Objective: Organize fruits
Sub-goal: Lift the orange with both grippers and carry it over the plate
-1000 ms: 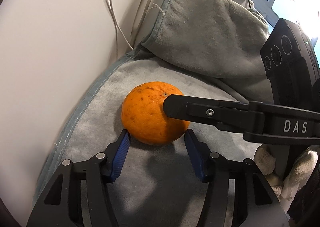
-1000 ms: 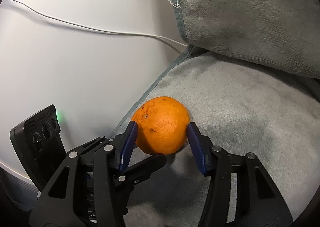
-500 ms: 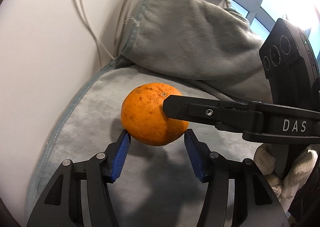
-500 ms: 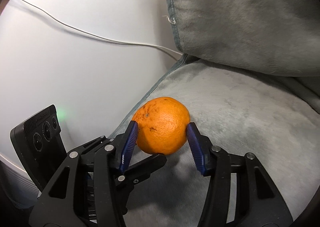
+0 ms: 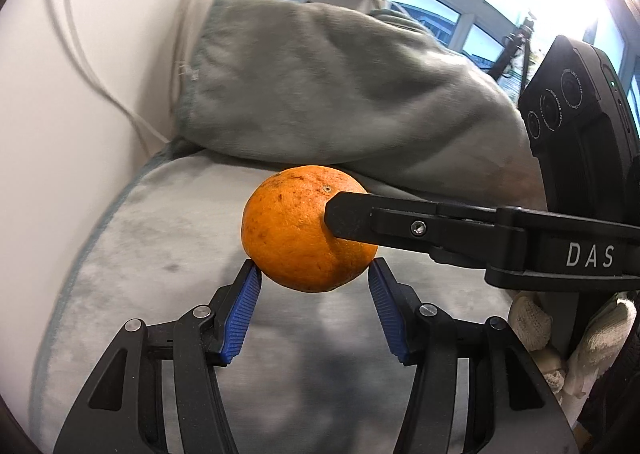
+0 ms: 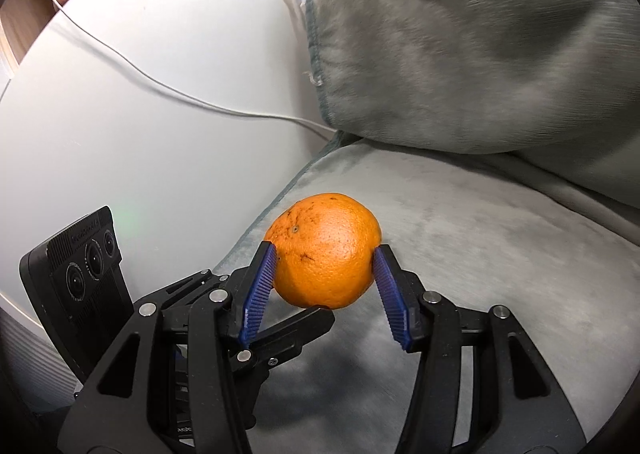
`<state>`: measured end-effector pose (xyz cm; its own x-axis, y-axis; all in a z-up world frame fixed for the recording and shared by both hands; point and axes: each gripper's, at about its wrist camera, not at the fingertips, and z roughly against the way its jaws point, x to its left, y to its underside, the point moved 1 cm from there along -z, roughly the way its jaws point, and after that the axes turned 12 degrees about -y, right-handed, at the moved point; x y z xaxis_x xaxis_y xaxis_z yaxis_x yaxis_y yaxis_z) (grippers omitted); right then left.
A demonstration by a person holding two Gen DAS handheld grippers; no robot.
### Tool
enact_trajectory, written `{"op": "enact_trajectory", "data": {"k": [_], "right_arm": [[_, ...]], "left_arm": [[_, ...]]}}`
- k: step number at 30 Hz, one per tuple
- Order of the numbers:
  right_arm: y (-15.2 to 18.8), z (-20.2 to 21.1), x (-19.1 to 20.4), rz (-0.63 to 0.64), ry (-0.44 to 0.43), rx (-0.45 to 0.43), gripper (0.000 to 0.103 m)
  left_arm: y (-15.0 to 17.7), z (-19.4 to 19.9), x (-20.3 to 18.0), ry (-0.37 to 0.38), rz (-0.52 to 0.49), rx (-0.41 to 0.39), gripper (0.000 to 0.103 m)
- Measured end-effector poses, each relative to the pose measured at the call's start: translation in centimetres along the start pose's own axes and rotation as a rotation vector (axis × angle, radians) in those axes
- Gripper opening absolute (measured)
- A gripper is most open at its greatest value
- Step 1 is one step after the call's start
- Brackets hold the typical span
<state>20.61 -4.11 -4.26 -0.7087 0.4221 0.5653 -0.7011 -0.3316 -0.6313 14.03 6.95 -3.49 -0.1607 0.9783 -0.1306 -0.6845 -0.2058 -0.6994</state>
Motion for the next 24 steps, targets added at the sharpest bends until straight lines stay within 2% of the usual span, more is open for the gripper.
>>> {"op": "enact_trajectory", "data": {"k": [24], "right_arm": [[3.3, 15.5, -6.6, -0.101, 0.166, -0.168, 0.053]], "left_arm": [[-0.8, -2.3, -14.9, 0.198, -0.168, 0.012, 0.055]]}}
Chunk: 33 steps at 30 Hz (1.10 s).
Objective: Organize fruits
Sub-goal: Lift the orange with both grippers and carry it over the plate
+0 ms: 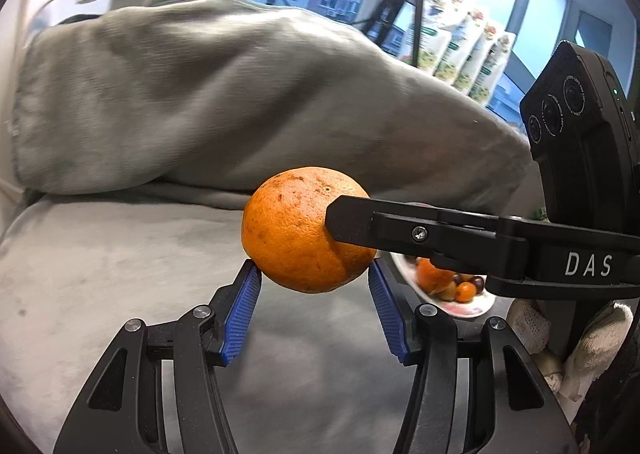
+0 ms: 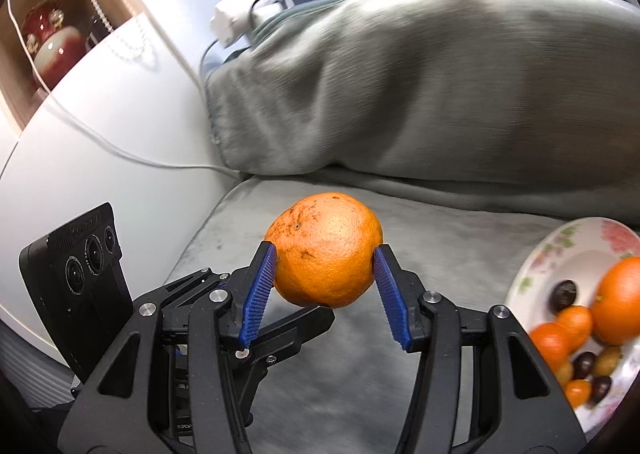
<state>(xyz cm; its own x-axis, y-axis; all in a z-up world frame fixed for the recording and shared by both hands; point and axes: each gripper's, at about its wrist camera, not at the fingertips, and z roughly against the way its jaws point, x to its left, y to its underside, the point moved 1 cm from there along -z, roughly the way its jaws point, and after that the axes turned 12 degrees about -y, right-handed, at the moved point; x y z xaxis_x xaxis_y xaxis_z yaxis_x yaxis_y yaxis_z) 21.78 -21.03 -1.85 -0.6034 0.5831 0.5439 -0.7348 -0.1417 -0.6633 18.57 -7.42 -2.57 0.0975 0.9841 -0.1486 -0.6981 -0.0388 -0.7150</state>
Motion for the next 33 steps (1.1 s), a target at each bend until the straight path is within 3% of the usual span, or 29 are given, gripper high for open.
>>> {"op": "enact_trajectory", "data": {"k": [12, 33], "right_arm": [[0.6, 5.4, -4.6, -0.056, 0.077, -0.055, 0.053], [0.5, 9.8, -10.0, -0.129, 0.167, -0.086, 0.053]], "left_arm": [[-0.7, -2.6, -6.1, 0.078, -0.070, 0.030, 0.055], [-1.4, -6.4, -10.9, 0.149, -0.124, 0.081, 0.055]]}}
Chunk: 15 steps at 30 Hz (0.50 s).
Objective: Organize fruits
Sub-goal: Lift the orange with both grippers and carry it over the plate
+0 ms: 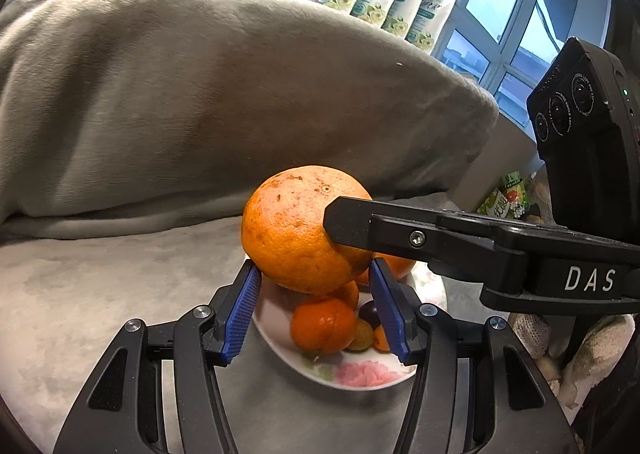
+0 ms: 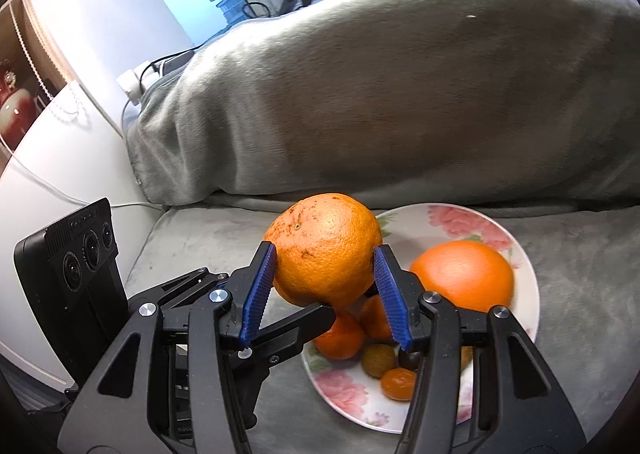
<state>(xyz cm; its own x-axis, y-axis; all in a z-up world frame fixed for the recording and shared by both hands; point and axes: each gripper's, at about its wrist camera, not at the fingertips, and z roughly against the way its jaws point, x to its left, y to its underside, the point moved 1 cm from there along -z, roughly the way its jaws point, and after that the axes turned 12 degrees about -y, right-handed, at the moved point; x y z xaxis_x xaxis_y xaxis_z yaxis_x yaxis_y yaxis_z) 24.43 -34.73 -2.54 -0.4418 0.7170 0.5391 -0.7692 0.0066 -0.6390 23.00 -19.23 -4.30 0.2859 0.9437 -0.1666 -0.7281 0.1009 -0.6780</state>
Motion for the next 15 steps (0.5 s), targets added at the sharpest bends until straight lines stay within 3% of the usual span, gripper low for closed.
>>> {"op": "enact_trajectory", "data": {"k": [15], "right_arm": [[-0.3, -0.3, -1.5, -0.012, 0.040, 0.007, 0.053]], "left_arm": [[-0.4, -1.8, -1.4, -0.001, -0.017, 0.029, 0.055]]}}
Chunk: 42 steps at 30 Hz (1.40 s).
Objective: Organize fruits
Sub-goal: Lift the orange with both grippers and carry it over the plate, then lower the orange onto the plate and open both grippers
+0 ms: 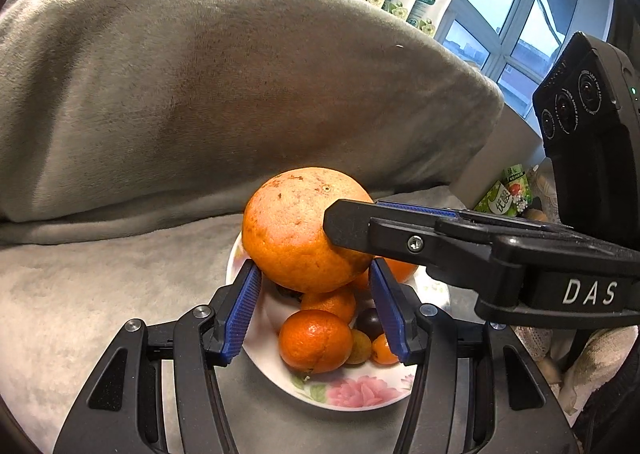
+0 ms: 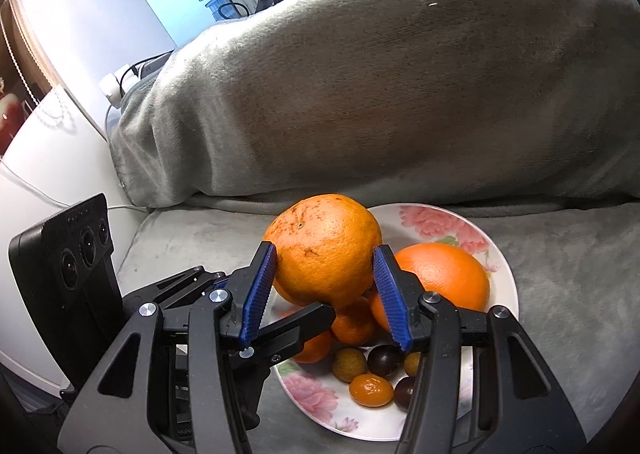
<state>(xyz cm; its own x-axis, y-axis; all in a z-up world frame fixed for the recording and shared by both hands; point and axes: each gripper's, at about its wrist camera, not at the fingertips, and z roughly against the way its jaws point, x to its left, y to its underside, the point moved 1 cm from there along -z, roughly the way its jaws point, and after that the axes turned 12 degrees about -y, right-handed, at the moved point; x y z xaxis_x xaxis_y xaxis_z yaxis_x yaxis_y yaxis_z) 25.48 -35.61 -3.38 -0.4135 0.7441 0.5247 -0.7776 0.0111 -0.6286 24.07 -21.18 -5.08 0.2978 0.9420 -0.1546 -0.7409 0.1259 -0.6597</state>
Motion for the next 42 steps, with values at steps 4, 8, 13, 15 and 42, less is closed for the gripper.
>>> {"op": "enact_trajectory", "data": {"k": [4, 8, 13, 15, 42], "right_arm": [[0.0, -0.3, -0.1, -0.002, -0.002, 0.004, 0.053], [0.0, -0.4, 0.1, 0.019, 0.016, 0.005, 0.053], [-0.2, -0.7, 0.8, 0.039, 0.018, 0.008, 0.053], [-0.3, -0.7, 1.0, 0.045, 0.024, 0.011, 0.053], [2.3, 3.5, 1.6, 0.046, 0.121, -0.067, 0.086]], "left_arm": [[0.0, 0.0, 0.2, -0.004, 0.001, -0.001, 0.055], [0.1, -0.2, 0.0, -0.010, -0.012, 0.006, 0.055], [0.1, 0.0, -0.6, -0.002, -0.025, -0.012, 0.050], [0.0, 0.5, -0.8, -0.006, -0.039, -0.024, 0.050], [2.5, 3.3, 0.0, -0.044, -0.056, -0.025, 0.071]]}}
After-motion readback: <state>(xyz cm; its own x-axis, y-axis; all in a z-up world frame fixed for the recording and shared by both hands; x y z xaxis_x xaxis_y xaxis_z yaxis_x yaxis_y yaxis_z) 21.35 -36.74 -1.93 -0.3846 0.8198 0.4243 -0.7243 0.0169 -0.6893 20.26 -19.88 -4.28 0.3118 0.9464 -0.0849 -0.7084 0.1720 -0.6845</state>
